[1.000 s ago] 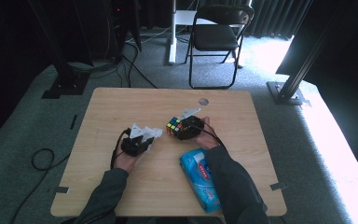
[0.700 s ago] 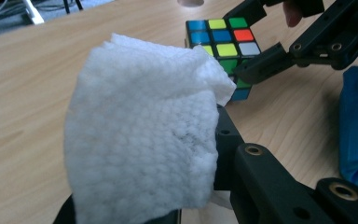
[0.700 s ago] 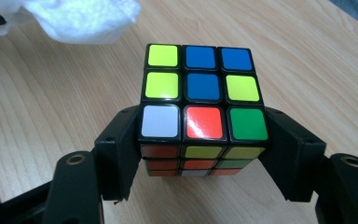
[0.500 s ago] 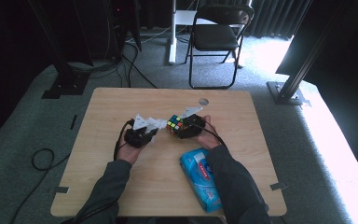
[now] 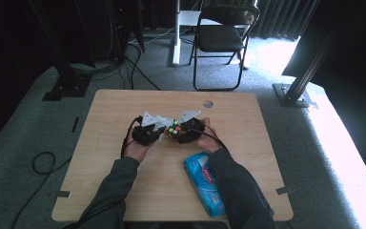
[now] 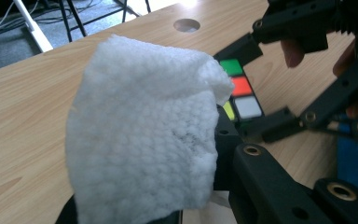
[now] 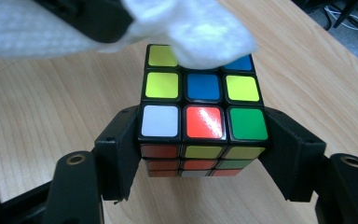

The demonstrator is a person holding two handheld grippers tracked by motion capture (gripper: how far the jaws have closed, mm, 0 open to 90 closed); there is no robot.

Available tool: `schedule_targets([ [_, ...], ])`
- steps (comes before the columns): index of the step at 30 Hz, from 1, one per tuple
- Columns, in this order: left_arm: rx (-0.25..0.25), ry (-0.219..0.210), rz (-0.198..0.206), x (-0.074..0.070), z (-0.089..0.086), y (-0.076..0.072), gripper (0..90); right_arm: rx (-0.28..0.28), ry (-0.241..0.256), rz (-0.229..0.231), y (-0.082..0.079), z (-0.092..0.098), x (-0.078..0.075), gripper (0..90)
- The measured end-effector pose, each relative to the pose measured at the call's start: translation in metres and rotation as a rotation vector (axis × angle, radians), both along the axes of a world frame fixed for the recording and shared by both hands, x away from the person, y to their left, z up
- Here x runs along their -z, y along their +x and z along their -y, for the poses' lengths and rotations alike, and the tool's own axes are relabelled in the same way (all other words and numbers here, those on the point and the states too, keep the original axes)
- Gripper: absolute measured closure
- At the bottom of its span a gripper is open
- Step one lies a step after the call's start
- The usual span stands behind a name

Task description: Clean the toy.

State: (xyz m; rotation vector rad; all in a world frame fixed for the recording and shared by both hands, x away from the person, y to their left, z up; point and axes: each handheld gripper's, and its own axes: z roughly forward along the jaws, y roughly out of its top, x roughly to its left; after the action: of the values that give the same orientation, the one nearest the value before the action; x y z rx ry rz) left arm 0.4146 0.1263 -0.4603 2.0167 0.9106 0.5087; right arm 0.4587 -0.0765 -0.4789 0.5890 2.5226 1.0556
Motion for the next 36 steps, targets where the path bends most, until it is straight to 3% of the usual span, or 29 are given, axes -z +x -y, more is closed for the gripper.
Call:
schedule_targets([
  [12, -0.026, 0.021, -0.034, 0.006, 0.006, 0.011, 85.8, -0.027, -0.001, -0.013, -0.004, -0.005, 0.003, 34.2],
  [26, 0.064, 0.021, -0.027, 0.005, 0.023, 0.003, 85.8, -0.028, 0.004, -0.011, -0.004, -0.006, 0.004, 34.2],
  [36, 0.081, 0.020, -0.030, 0.005, 0.027, 0.004, 85.8, -0.028, 0.006, -0.012, -0.004, -0.006, 0.004, 34.2],
])
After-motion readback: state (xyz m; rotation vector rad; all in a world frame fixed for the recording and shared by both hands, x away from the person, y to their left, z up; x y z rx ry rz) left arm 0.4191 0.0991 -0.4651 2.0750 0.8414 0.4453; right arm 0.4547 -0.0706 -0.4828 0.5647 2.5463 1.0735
